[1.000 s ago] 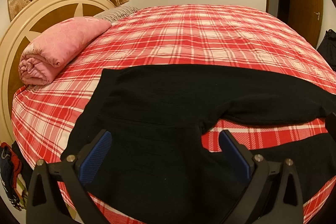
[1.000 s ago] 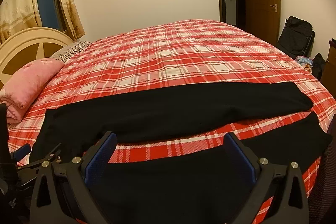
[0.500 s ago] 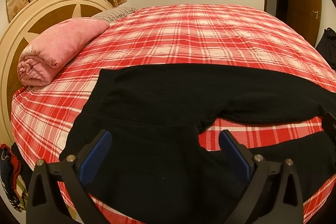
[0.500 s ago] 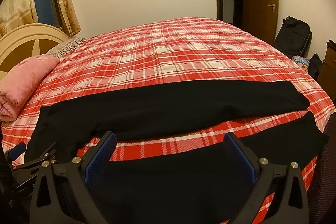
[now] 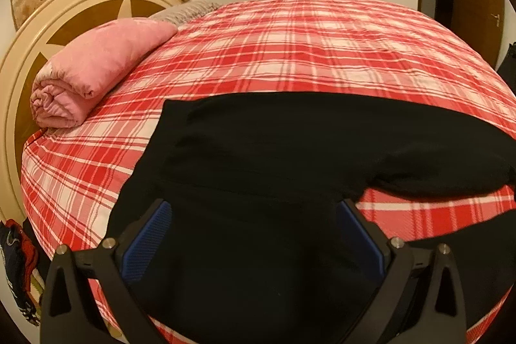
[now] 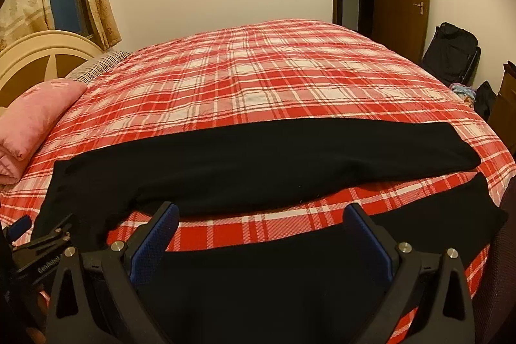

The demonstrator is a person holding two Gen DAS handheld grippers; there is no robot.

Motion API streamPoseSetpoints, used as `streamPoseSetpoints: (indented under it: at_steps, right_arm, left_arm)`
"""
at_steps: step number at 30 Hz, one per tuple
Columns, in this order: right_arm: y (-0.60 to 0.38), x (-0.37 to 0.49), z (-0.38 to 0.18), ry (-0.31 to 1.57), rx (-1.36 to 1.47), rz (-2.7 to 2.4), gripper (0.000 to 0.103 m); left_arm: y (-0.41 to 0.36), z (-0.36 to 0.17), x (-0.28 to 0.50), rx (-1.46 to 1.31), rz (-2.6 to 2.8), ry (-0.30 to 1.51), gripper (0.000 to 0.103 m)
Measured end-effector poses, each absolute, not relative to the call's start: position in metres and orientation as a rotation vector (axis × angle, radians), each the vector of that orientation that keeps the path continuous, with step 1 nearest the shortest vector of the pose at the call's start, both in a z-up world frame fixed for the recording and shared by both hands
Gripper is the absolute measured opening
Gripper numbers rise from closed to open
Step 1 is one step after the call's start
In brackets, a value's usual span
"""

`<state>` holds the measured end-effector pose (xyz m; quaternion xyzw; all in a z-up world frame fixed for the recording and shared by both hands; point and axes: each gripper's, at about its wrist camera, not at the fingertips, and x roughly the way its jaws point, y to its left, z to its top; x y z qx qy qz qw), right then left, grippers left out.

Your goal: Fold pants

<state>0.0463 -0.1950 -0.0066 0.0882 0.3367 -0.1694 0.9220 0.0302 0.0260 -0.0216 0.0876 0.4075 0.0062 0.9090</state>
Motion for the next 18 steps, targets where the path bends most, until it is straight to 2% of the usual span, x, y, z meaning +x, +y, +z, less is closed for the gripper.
streamPoseSetpoints:
  at_steps: [11,18]
  right_arm:
    - [-0.191,0.078,-0.016,0.737,0.13,-0.293,0.102]
    - [-0.199,0.128,-0.015,0.764,0.113,-0.127,0.102]
  left_arm:
    - [0.043,-0.034,0.059,0.166,0.025,0.878,0.103]
    - [0.076,-0.035,0.094,0.099,0.023,0.906,0.103]
